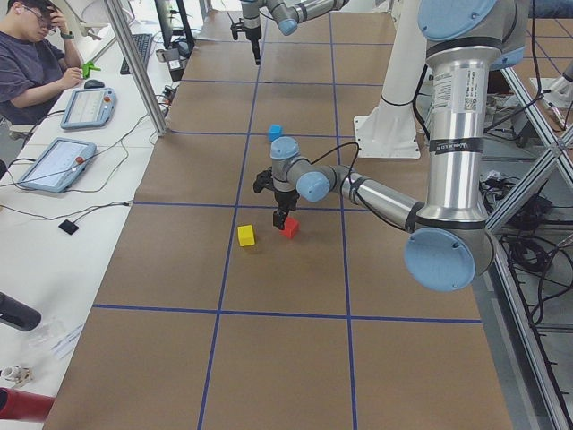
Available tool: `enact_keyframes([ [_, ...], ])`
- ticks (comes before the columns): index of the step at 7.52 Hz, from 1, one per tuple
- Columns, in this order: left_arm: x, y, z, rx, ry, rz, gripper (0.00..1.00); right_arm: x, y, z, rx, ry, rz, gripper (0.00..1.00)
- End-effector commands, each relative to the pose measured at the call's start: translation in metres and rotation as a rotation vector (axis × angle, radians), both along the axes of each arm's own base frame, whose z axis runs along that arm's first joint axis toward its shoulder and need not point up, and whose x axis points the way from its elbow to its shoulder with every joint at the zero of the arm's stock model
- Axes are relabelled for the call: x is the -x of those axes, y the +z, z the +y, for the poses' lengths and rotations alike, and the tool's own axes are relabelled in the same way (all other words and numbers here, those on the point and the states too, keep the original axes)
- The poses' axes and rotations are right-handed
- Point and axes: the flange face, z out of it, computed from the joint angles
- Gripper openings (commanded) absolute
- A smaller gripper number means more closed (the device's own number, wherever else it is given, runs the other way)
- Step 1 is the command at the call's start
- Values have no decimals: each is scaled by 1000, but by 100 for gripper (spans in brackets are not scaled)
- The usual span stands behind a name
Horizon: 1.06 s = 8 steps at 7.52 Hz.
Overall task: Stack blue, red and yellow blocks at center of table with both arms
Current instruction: 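Lower the left gripper onto the red cube and close it while the right arm rests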
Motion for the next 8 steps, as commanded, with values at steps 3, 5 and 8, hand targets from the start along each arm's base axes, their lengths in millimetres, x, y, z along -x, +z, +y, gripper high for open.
enact_keyframes([
  [3, -18, 10, -6, 12, 18, -12, 99, 0, 0, 0, 0, 0, 0, 99],
  [5, -23, 11, -3, 15, 27, -14, 99, 0, 1, 0, 3, -1, -1, 99],
  [8, -29, 18, 0, 24, 40, -24, 98, -1, 0, 0, 1, 1, -1, 99],
])
